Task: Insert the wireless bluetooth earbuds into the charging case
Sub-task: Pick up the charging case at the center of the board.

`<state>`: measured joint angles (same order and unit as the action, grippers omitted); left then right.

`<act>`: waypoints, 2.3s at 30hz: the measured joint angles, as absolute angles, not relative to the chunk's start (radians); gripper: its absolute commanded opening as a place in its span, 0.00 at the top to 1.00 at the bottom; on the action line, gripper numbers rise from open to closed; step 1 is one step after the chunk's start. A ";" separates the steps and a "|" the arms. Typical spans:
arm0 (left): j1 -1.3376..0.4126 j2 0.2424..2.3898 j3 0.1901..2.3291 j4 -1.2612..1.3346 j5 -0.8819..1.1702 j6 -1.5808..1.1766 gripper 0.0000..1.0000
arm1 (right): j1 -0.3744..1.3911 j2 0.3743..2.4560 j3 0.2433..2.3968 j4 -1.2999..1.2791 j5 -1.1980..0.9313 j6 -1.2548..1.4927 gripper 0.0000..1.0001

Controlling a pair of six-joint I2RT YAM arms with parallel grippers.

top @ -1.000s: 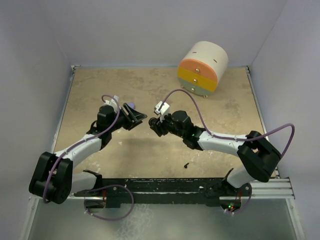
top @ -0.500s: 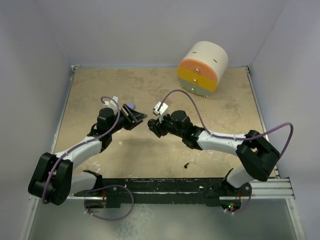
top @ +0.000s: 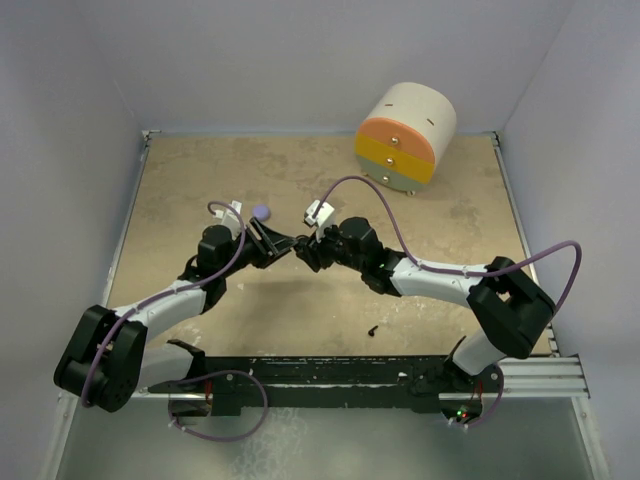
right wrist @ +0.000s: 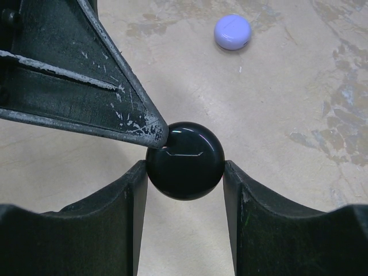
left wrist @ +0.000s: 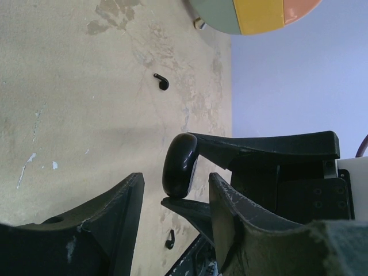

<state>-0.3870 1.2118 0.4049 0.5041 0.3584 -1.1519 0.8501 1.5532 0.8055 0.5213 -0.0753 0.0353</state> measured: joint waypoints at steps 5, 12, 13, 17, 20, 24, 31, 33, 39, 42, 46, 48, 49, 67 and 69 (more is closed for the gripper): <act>-0.392 1.211 0.404 0.522 0.352 -1.152 0.55 | 0.850 1.553 0.808 0.521 -0.081 0.035 0.59; -0.408 1.217 0.401 0.546 0.344 -1.152 0.58 | 0.850 1.553 0.809 0.521 -0.097 0.036 0.59; -0.409 1.221 0.401 0.551 0.344 -1.152 0.59 | 0.850 1.553 0.809 0.521 -0.097 0.035 0.59; -0.418 1.233 0.401 0.561 0.340 -1.152 0.65 | 0.850 1.553 0.809 0.521 -0.098 0.035 0.59; -0.422 1.237 0.401 0.563 0.336 -1.156 0.71 | 0.849 1.553 0.809 0.521 -0.097 0.035 0.59; -0.425 1.242 0.401 0.561 0.326 -1.159 0.85 | 0.849 1.553 0.809 0.522 -0.098 0.036 0.59; -0.429 1.243 0.401 0.574 0.321 -1.159 1.00 | 0.846 1.553 0.809 0.522 -0.100 0.043 0.26; -0.429 1.243 0.401 0.576 0.319 -1.159 1.00 | 0.845 1.553 0.809 0.523 -0.097 0.051 0.15; -0.435 1.243 0.403 0.574 0.306 -1.159 1.00 | 0.841 1.534 0.809 0.505 -0.088 0.068 0.08; -0.435 1.253 0.422 0.552 0.299 -1.158 1.00 | 0.834 1.451 0.809 0.465 -0.060 0.085 0.05; -0.435 1.283 0.463 0.535 0.294 -1.158 1.00 | 0.807 1.322 0.799 0.421 0.004 0.126 0.00; -0.435 1.296 0.479 0.532 0.294 -1.159 1.00 | 0.782 1.259 0.798 0.395 0.047 0.153 0.00; -0.435 1.301 0.485 0.530 0.294 -1.159 1.00 | 0.769 1.235 0.799 0.383 0.073 0.169 0.00; -0.435 1.324 0.537 0.511 0.303 -1.170 1.00 | 0.741 1.323 0.825 0.262 0.182 0.367 0.00; -0.435 1.324 0.537 0.510 0.303 -1.172 1.00 | 0.741 1.325 0.825 0.272 0.164 0.352 0.00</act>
<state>-0.4351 1.3239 0.5373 0.5098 0.3027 -1.1725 0.7414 1.3251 0.8249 0.2718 0.1642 0.3515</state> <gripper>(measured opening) 0.154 0.998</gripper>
